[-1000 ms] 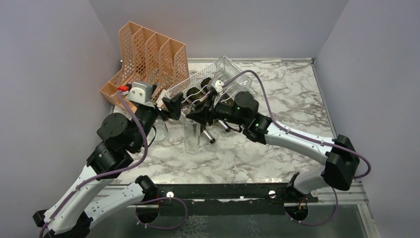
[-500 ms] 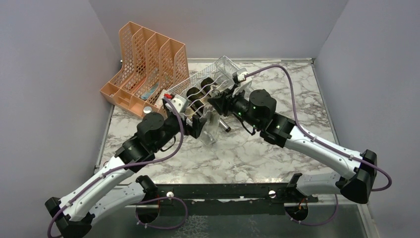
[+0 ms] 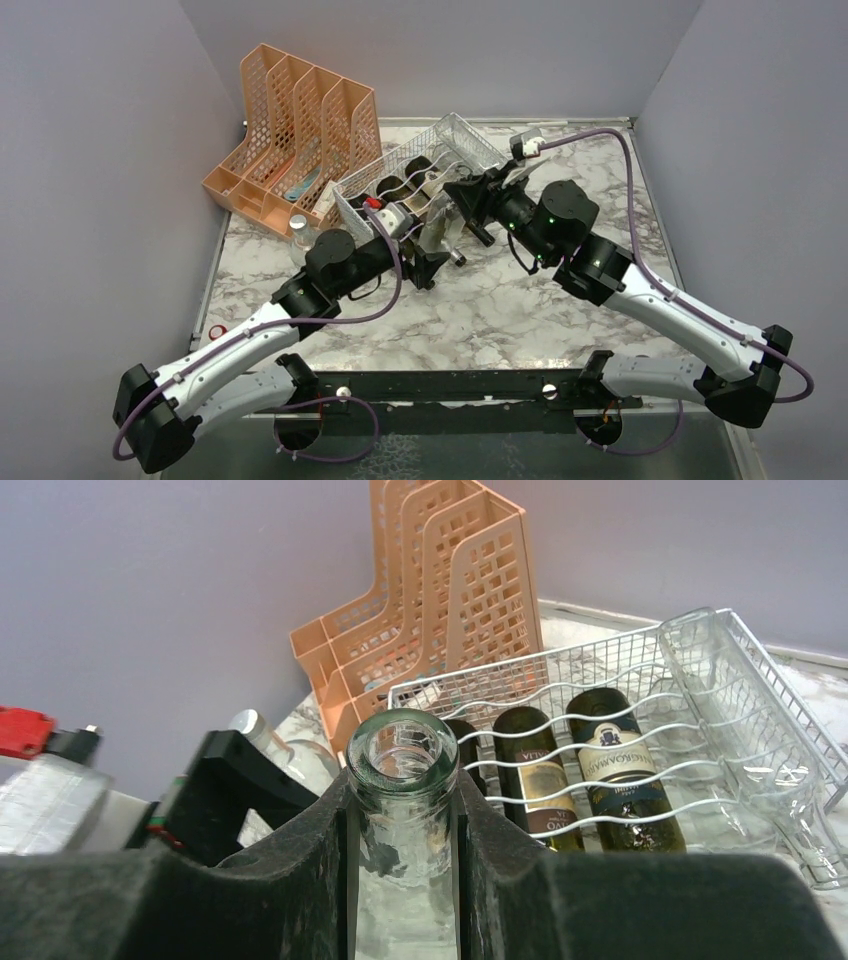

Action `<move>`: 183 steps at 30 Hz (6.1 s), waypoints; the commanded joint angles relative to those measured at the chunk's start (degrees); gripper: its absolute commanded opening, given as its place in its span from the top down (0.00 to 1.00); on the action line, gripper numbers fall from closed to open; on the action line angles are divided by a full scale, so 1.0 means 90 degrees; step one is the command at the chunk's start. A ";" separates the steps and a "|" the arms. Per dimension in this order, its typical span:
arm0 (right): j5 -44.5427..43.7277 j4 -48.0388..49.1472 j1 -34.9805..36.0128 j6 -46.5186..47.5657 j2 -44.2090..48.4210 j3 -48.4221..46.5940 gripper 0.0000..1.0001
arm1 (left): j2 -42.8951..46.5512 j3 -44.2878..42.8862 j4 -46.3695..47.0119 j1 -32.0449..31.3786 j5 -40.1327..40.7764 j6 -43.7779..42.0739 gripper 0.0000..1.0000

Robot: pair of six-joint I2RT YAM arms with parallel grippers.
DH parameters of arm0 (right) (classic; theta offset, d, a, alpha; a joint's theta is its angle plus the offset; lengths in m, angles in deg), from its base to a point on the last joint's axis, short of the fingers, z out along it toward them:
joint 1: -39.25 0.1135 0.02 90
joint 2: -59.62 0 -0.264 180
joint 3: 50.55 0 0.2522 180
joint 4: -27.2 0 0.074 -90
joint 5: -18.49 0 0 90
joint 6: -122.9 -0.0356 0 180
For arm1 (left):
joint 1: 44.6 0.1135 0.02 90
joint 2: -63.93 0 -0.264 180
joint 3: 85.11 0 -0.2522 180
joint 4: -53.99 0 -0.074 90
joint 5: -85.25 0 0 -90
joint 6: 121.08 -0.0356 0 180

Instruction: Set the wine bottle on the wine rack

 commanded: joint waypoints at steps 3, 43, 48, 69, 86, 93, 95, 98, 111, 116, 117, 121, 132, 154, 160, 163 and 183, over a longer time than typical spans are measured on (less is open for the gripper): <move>-0.0013 0.0248 0.0029 -0.0191 0.0428 -0.0166 0.99 | -0.0647 -0.0153 0.0916 0.0029 -0.0622 -0.0035 0.01; -0.0219 -0.3139 0.0037 0.0156 0.1341 -0.0715 0.25 | -0.1550 -0.0727 0.0419 0.0019 -0.0038 -0.9645 1.00; -0.0135 -0.3512 0.0033 0.0255 0.0896 -0.0728 0.23 | -0.1618 -0.0887 0.0065 0.0016 0.0227 -1.0548 1.00; 0.1994 -0.3366 -0.0162 0.0466 -0.0257 -0.0157 0.26 | -0.0948 -0.0173 -0.0104 0.0014 -0.0152 -1.0928 1.00; 0.2768 -0.2363 -0.0260 0.0607 -0.0795 -0.0002 0.26 | -0.0866 -0.0357 -0.0337 0.0001 -0.0191 -1.1097 1.00; 0.3075 -0.2383 -0.0289 0.0622 -0.0995 -0.0055 0.34 | -0.0831 -0.0407 -0.0437 -0.0003 -0.0243 -1.1042 1.00; 0.3094 -0.2390 -0.0301 0.0661 -0.0985 -0.0057 0.34 | -0.0822 -0.0397 -0.0437 0.0002 -0.0255 -1.1018 1.00; 0.3158 -0.2444 -0.0309 0.0730 -0.1032 -0.0074 0.29 | -0.0807 -0.0387 -0.0383 0.0004 -0.0262 -1.0959 1.00; 0.2934 -0.2295 -0.0372 0.0768 -0.1082 -0.0044 0.59 | -0.0714 -0.0390 -0.0387 0.0003 -0.0369 -1.0767 1.00; 0.2340 -0.2161 -0.0404 0.0851 -0.0849 -0.0031 0.86 | -0.0596 -0.0145 -0.0042 -0.0004 -0.0385 -1.0466 0.46; 0.2186 -0.2160 -0.0419 0.0868 -0.0820 -0.0049 0.89 | -0.0575 -0.0054 0.0088 -0.0002 -0.0386 -1.0405 0.09; 0.1679 -0.2229 -0.0569 0.1003 -0.0761 -0.0220 0.97 | -0.0517 -0.0010 -0.0080 -0.0001 -0.0261 -1.0147 0.01; 0.1653 -0.2129 -0.1588 0.1128 -0.1407 -0.0887 0.99 | 0.0278 0.0090 0.0492 -0.0002 0.0182 -0.7291 0.01; 0.2530 -0.1955 -0.2370 0.1789 -0.4438 -0.2766 0.99 | 0.0048 -0.2084 -0.1746 0.0011 0.3877 0.0063 0.01; 0.2514 -0.2152 -0.2374 0.2032 -0.4950 -0.3309 0.97 | 0.0099 -0.2094 -0.1817 0.0009 0.4052 0.0130 0.01; 0.2462 -0.2243 -0.2381 0.2053 -0.5108 -0.3494 0.95 | 0.0066 -0.2142 -0.1932 0.0011 0.4097 0.0167 0.01; 0.2033 -0.2623 -0.2387 0.2246 -0.5547 -0.3802 0.63 | -0.0026 -0.2190 -0.2039 0.0010 0.4061 0.0134 0.01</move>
